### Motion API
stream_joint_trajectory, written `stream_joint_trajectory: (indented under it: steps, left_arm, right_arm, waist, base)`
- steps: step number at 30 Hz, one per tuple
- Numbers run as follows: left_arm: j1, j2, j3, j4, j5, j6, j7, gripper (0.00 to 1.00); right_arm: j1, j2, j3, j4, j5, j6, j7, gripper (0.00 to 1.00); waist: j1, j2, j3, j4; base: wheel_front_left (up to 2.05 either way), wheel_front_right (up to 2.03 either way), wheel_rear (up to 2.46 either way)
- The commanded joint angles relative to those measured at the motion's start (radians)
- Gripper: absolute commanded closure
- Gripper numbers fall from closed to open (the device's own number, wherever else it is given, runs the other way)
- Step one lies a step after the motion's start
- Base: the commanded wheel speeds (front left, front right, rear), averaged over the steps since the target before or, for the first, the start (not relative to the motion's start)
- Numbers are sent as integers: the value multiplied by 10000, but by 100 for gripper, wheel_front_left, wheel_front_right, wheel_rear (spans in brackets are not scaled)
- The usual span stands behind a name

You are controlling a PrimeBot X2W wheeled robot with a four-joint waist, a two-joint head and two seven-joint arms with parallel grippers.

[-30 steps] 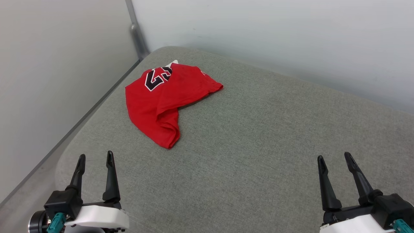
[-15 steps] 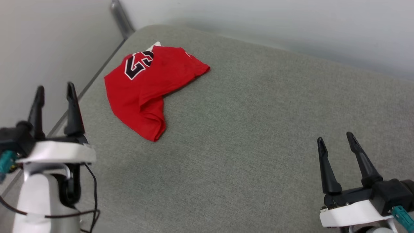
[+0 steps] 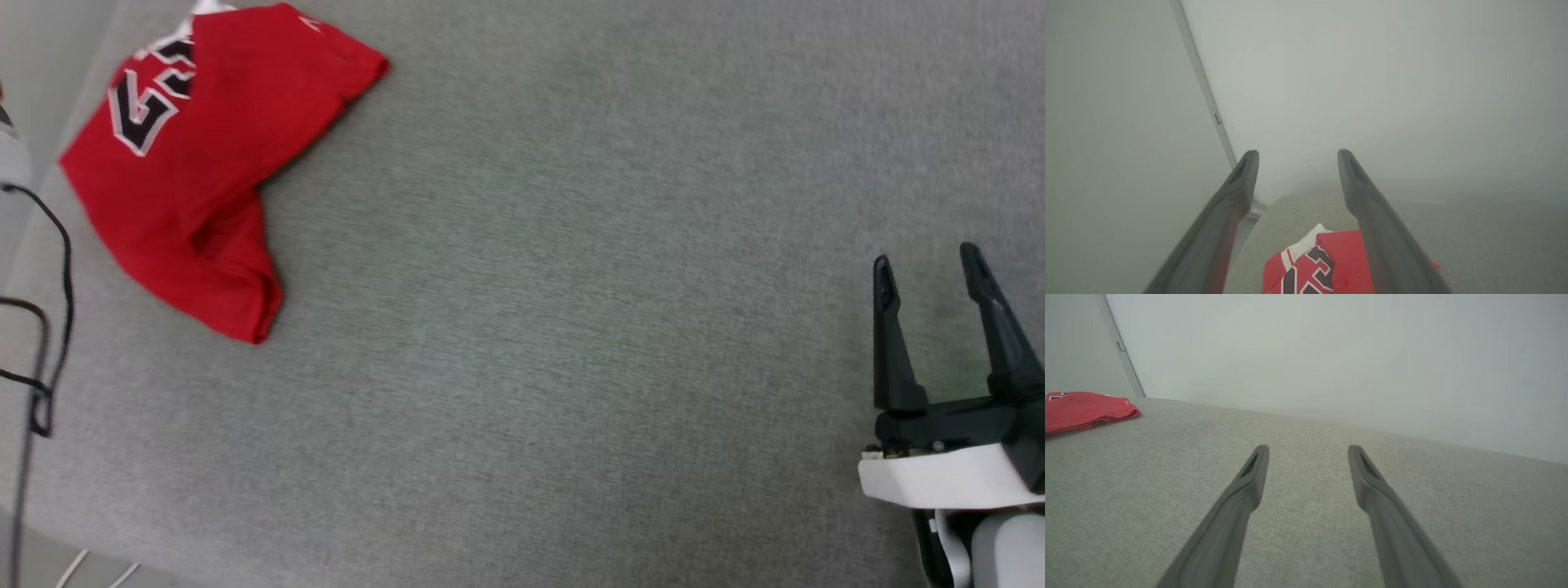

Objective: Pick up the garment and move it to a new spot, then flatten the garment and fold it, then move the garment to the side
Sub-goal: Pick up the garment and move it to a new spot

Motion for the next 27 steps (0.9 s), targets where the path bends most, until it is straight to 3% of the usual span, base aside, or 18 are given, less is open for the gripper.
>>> stream_joint_trajectory:
  steps: [1, 12, 19, 26, 27]
  left_arm:
    - [-393, 360, -260, 200, -551, -1, 612, 0]
    - [-1150, 2380, -2169, 1138, -4080, -2, 6265, 0]
    - [-1158, 2639, -2682, 1959, -5416, -3, 8037, 0]
    - [-1029, 2003, -3502, 2969, -5740, -3, 8632, 0]
    - [-1027, 1983, -3624, 3044, -5738, -3, 8597, 47]
  right_arm:
    - [-217, -67, -47, -120, -71, -3, -24, 0]
    - [-554, -266, -168, -580, -172, -3, -24, 0]
    - [-709, -402, -200, -676, -250, -3, -24, 0]
    - [-675, -522, -296, -586, -248, -3, -20, 0]
    - [-689, -536, -290, -563, -246, -3, -20, 0]
  waist:
    - [-3, 0, 626, -504]
    - [-3, 0, 1678, -1013]
    - [-3, 0, 2193, -1197]
    - [-3, 0, 2395, -1227]
    - [-3, 0, 2388, -1230]
  base:
    - [0, 0, 0]
    - [0, 0, 0]
    - [0, 0, 0]
    - [0, 0, 0]
    - [0, 0, 0]
